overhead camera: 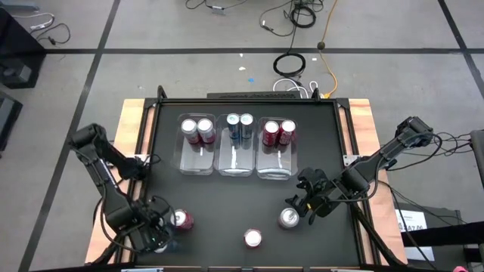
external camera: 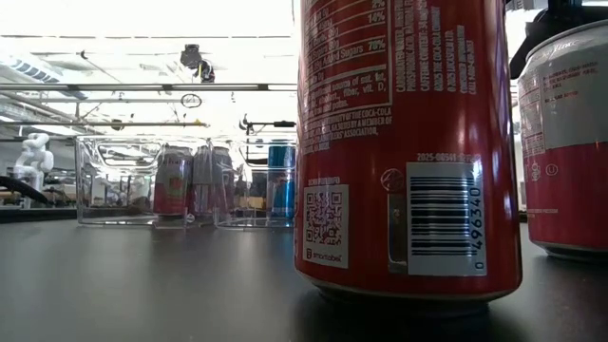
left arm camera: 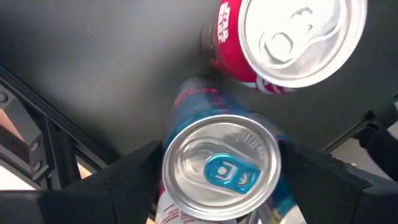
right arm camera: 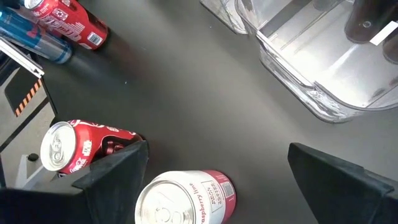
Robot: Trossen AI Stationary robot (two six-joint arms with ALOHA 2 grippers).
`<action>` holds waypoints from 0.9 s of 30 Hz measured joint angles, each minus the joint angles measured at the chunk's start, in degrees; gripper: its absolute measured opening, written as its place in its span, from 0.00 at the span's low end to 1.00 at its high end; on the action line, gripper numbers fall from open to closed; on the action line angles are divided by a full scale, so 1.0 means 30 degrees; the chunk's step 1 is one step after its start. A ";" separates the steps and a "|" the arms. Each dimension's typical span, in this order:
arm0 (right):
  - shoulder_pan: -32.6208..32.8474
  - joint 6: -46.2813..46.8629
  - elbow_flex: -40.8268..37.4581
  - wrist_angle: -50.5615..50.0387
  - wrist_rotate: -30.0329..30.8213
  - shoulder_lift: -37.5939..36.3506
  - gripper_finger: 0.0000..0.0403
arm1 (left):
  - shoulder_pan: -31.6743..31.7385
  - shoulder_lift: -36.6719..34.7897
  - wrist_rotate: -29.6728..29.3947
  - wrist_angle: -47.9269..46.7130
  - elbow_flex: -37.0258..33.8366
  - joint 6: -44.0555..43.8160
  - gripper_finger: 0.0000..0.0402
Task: Sort soda cans
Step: Put the top blue soda can into the center transparent bin
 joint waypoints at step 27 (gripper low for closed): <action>0.0002 -0.0073 -0.0001 -0.0007 -0.0015 0.0004 0.95 | 0.0058 0.0419 0.0238 -0.0254 0.0000 0.0493 0.62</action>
